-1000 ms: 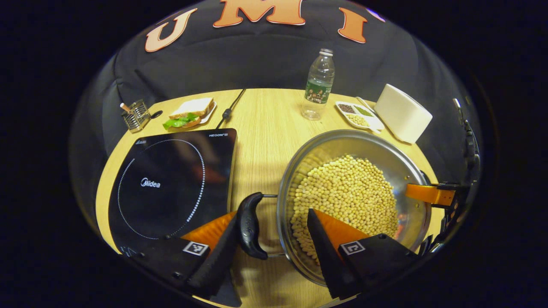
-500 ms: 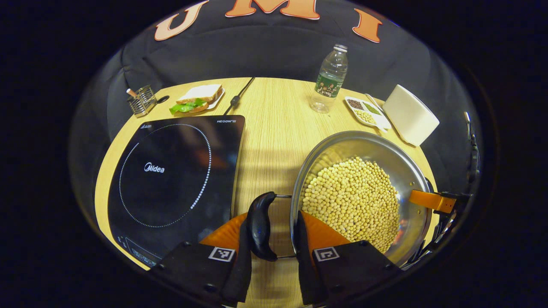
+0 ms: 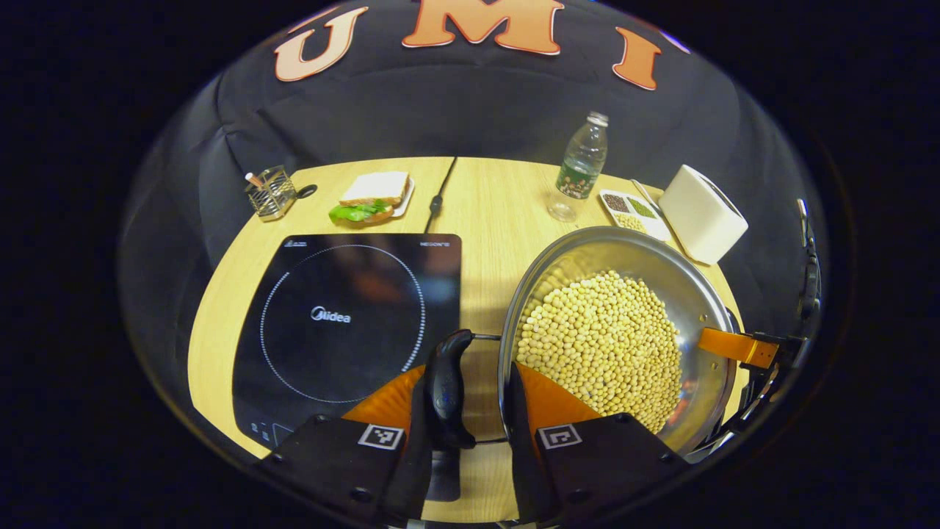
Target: First push the handle of the pot to place it horizontally, then grasp the pot with both hands and set it on the induction cooktop.
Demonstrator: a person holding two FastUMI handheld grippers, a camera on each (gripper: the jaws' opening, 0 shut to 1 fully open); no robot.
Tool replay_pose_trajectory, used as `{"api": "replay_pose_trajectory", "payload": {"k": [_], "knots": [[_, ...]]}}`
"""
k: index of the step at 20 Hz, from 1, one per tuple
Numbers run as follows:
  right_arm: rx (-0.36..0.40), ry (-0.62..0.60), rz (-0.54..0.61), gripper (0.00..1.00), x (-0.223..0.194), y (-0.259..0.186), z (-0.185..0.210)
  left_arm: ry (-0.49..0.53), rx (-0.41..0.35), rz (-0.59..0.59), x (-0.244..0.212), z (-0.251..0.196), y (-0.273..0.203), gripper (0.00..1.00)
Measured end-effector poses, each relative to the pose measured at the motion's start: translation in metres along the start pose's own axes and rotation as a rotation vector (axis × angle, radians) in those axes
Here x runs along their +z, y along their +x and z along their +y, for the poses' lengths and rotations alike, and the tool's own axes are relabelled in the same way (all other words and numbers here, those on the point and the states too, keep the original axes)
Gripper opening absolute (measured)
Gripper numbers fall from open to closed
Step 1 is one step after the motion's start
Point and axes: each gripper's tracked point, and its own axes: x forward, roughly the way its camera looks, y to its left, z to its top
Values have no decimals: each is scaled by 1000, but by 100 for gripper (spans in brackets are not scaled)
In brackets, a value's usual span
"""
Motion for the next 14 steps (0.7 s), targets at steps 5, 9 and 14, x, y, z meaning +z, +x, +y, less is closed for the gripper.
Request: {"api": "replay_pose_trajectory", "payload": {"k": [5,9,14], "knots": [[9,-24,-24,54,12,-5,46,-39,-5,-9,11,41,-6,53],[0,-13,-34,49,9,-8,85,-35,-24,-12,21,78,-9,52],[-12,-5,-50,54,3,-4,142,-24,-39,-18,36,135,-8,53]]}}
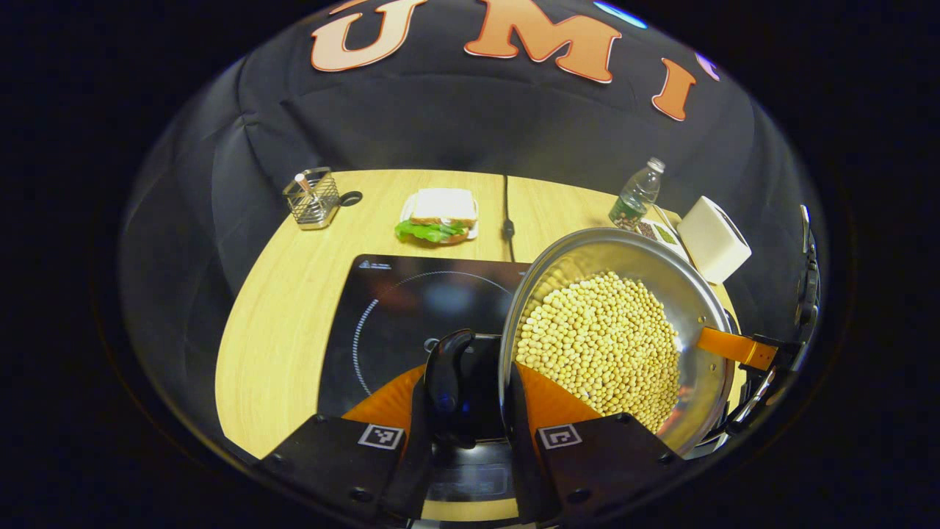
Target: First push the handle of the pot to place it horizontally, then grasp the pot with both hands and set it on the induction cooktop.
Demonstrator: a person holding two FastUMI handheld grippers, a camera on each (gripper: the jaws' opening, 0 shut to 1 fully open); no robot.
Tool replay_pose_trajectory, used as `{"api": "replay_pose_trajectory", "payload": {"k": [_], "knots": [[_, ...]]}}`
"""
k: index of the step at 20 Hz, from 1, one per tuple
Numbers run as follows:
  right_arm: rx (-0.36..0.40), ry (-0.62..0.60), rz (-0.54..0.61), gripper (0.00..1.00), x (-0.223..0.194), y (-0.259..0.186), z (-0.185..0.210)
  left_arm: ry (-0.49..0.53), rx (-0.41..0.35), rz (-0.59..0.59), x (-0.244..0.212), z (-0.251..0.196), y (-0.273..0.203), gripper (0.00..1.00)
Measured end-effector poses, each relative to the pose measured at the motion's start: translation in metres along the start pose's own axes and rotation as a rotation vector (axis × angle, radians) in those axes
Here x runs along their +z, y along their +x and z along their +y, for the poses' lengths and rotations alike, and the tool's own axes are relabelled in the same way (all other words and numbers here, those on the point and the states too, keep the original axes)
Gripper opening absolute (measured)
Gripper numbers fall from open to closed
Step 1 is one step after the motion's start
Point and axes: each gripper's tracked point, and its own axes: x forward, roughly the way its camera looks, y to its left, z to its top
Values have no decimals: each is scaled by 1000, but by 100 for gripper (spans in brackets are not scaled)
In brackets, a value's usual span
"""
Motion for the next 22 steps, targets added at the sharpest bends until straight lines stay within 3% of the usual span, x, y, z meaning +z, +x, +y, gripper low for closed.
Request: {"api": "replay_pose_trajectory", "payload": {"k": [11,19,20,22], "knots": [[8,-22,11,54,-26,24,109,-28,6,13,3,117,4,52],[-12,-42,31,54,-41,38,131,-53,-9,27,-8,146,22,53],[-14,-40,32,50,-43,39,131,-47,-12,25,-9,146,25,52],[-19,-33,38,54,-47,40,131,-42,-19,32,-12,148,27,53]]}}
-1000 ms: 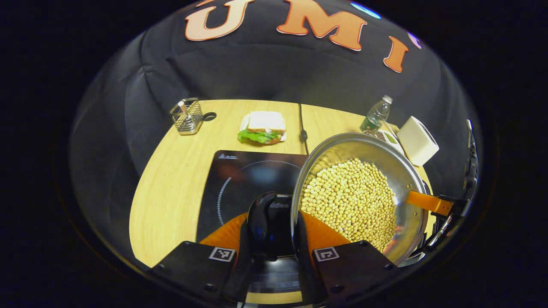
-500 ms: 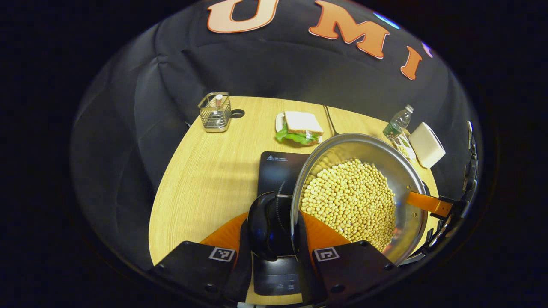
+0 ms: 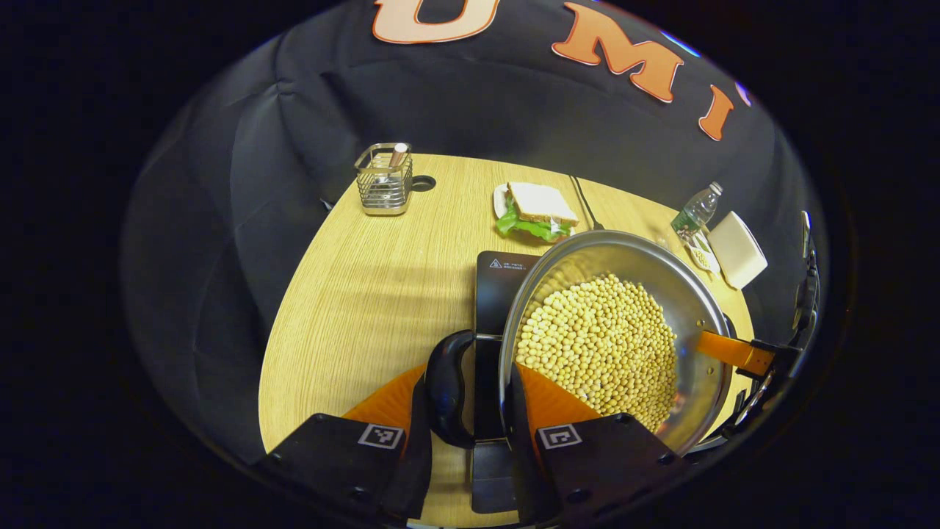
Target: First push the handle of the pot to place it horizontally, then grasp the pot with both hands and set it on the induction cooktop.
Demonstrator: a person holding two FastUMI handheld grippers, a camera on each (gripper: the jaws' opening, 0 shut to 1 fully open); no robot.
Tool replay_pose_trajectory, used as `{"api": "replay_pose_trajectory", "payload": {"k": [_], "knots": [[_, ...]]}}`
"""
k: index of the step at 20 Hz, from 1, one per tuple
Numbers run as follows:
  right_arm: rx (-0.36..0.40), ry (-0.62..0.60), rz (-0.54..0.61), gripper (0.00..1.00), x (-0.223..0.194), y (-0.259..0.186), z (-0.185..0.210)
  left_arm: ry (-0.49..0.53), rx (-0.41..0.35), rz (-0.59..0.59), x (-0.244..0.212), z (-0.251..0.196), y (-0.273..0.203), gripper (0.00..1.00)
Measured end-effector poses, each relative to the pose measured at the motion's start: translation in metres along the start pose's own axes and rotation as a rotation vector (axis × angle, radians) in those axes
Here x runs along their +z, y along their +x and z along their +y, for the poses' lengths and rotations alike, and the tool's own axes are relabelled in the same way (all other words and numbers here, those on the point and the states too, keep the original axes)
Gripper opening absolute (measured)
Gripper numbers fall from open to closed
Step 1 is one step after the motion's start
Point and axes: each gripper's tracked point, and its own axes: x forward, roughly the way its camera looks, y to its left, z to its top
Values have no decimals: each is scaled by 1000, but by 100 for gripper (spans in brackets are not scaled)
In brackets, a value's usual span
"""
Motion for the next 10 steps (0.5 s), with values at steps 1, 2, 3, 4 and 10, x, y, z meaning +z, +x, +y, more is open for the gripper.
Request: {"api": "replay_pose_trajectory", "payload": {"k": [1,2,3,4,10], "knots": [[0,6,6,54,-2,0,0,0,-2,4,0,0,-1,53],[0,15,0,54,-2,2,1,9,-2,-10,1,-1,-2,53],[-2,16,-2,56,-3,1,1,18,-1,-6,-1,0,2,53],[-5,11,-13,56,-1,2,0,17,-3,-15,1,1,2,54],[6,25,-34,64,4,1,2,28,-5,-50,1,1,-1,62]]}}
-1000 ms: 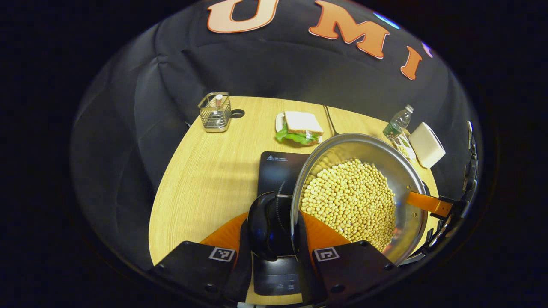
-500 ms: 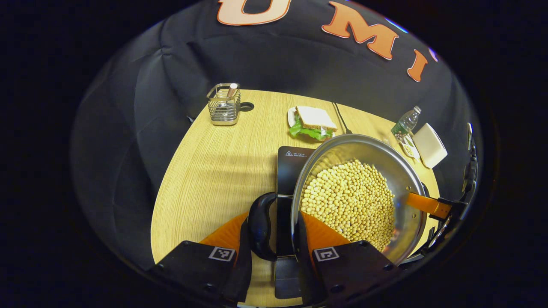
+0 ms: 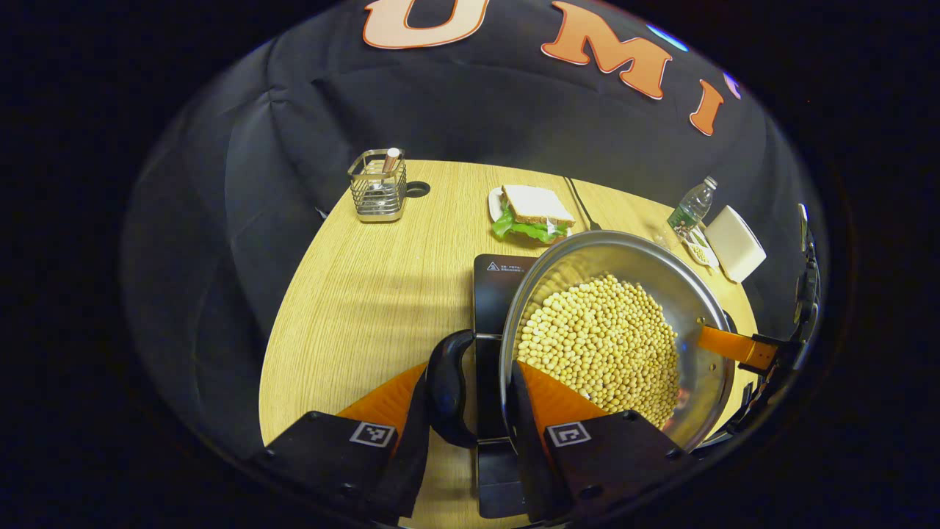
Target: First push the handle of the pot to place it horizontally, then grasp the pot with both hands and set it on the induction cooktop.
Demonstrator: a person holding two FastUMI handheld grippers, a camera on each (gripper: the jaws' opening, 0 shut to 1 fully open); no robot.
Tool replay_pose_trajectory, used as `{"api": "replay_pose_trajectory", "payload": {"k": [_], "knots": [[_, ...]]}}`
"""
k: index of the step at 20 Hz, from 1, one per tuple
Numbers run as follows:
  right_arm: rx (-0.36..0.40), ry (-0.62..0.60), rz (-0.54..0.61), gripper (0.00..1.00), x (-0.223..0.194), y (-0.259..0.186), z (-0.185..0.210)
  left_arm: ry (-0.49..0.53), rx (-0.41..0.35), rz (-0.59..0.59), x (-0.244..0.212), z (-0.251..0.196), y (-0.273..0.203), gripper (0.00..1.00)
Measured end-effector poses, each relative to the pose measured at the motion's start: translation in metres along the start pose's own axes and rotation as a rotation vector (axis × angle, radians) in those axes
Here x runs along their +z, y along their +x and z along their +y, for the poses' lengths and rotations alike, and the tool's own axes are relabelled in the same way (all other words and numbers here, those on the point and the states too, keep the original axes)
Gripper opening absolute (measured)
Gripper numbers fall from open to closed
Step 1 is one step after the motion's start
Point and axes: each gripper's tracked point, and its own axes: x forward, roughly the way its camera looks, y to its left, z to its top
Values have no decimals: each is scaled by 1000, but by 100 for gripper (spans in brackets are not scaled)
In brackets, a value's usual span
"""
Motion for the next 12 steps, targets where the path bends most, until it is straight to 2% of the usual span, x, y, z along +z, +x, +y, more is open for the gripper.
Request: {"api": "replay_pose_trajectory", "payload": {"k": [1,2,3,5,9,12], "knots": [[-3,2,-4,72,1,-2,-2,2,21,-8,1,5,-1,65],[-12,4,-8,76,2,-5,-6,10,43,-23,3,12,-2,74],[-16,10,-13,86,5,-8,-9,19,55,-44,8,17,-11,84],[-26,33,-45,95,16,-18,-18,19,55,-98,22,19,-28,100],[-34,52,-147,95,51,-48,-29,68,136,-295,82,31,-78,99],[-37,18,-255,95,90,-83,-31,49,125,-438,131,18,-119,99]]}}
